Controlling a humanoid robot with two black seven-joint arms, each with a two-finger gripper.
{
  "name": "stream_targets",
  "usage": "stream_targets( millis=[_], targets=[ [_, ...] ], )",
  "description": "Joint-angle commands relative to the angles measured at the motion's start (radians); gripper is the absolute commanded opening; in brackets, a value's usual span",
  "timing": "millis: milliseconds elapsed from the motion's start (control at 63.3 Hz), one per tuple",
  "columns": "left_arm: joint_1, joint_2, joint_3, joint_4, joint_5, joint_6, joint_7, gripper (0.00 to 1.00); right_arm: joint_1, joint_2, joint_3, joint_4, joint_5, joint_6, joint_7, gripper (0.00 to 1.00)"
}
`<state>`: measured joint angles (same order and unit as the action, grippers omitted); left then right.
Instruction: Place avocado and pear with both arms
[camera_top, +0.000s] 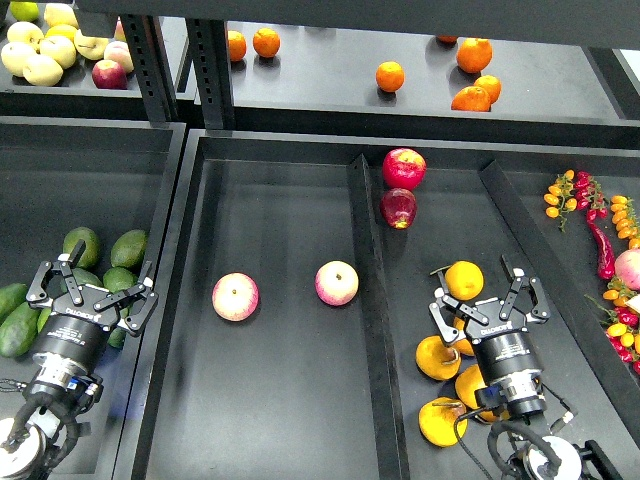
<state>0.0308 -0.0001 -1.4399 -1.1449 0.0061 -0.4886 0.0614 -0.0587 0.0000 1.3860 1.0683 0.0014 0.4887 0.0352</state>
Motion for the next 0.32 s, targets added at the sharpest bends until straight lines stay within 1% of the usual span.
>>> stream_targets(
  millis=[0, 300],
  targets=[
    [0.011, 0.0, 0.004, -0.001, 0.0, 0.0, 0.0, 1.0, -0.006, 0.0, -0.005, 0.002, 0.0, 0.0, 0.0, 1.0],
    [0.014, 0.0, 0.006, -0.001, 0.0, 0.0, 0.0, 1.0, -0.006, 0.0, 0.002, -0.002, 0.0, 0.0, 0.0, 1.0]
  ],
)
